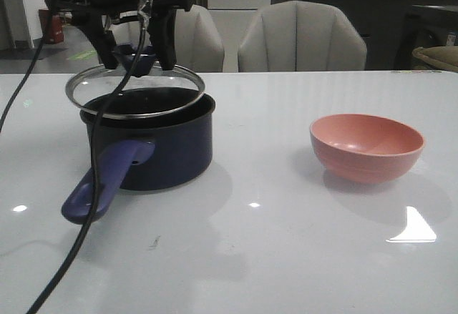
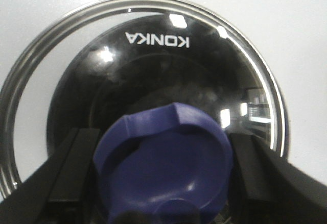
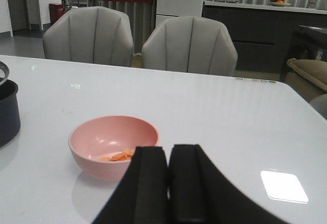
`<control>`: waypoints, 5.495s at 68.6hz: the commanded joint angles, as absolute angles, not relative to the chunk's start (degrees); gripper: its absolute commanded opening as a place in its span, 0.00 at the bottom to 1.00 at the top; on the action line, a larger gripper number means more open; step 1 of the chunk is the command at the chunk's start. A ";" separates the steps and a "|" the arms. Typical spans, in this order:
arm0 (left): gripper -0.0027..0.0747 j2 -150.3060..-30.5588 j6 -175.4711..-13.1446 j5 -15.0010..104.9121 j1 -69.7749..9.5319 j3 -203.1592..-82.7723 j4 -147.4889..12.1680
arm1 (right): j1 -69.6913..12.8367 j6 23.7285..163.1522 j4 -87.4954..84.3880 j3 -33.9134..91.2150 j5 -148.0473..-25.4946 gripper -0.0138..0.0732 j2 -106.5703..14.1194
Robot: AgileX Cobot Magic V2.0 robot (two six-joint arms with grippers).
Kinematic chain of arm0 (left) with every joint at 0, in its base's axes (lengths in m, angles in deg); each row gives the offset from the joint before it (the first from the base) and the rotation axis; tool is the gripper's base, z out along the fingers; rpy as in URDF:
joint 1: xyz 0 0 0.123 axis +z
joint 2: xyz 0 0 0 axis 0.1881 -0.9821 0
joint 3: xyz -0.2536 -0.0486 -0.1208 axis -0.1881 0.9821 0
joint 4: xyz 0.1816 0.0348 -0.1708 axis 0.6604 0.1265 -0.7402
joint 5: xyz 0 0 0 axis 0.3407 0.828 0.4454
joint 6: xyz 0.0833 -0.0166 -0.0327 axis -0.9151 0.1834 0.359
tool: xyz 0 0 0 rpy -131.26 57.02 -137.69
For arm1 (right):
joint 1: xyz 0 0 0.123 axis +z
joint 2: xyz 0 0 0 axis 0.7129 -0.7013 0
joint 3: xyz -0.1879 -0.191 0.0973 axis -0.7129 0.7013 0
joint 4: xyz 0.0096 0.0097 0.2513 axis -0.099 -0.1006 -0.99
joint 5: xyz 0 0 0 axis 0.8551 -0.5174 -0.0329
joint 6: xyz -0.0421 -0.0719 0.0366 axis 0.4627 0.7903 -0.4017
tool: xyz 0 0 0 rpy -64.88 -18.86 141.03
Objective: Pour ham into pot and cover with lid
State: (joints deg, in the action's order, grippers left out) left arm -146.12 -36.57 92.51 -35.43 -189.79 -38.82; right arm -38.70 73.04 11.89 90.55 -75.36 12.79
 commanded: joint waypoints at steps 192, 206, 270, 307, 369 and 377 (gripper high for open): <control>0.86 -80.25 -58.29 56.00 -15.09 -128.45 -47.60 | -39.10 73.17 12.46 90.29 -70.75 0.33 13.89; 0.86 -66.47 -58.29 51.49 -15.09 -122.24 -48.53 | -39.10 73.17 12.46 90.29 -70.75 0.33 13.89; 0.86 -46.08 -58.29 46.93 -23.77 -105.27 -49.70 | -39.10 71.98 9.68 76.46 -79.42 0.33 4.41; 0.86 -46.08 -58.29 47.15 -23.77 -105.23 -49.80 | -39.10 71.98 8.34 68.05 -82.48 0.40 -19.47; 0.86 -46.08 -58.29 47.15 -23.77 -105.23 -49.80 | -43.39 71.92 -6.57 28.48 -92.83 0.75 -83.04; 0.86 -46.08 -58.29 47.15 -23.77 -105.23 -49.80 | -43.39 71.97 -6.68 25.84 -93.73 0.71 -86.72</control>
State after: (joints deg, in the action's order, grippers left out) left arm -45.59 -58.09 51.14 -23.31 -103.55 -49.15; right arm -43.05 71.39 -6.06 29.38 -94.93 -86.55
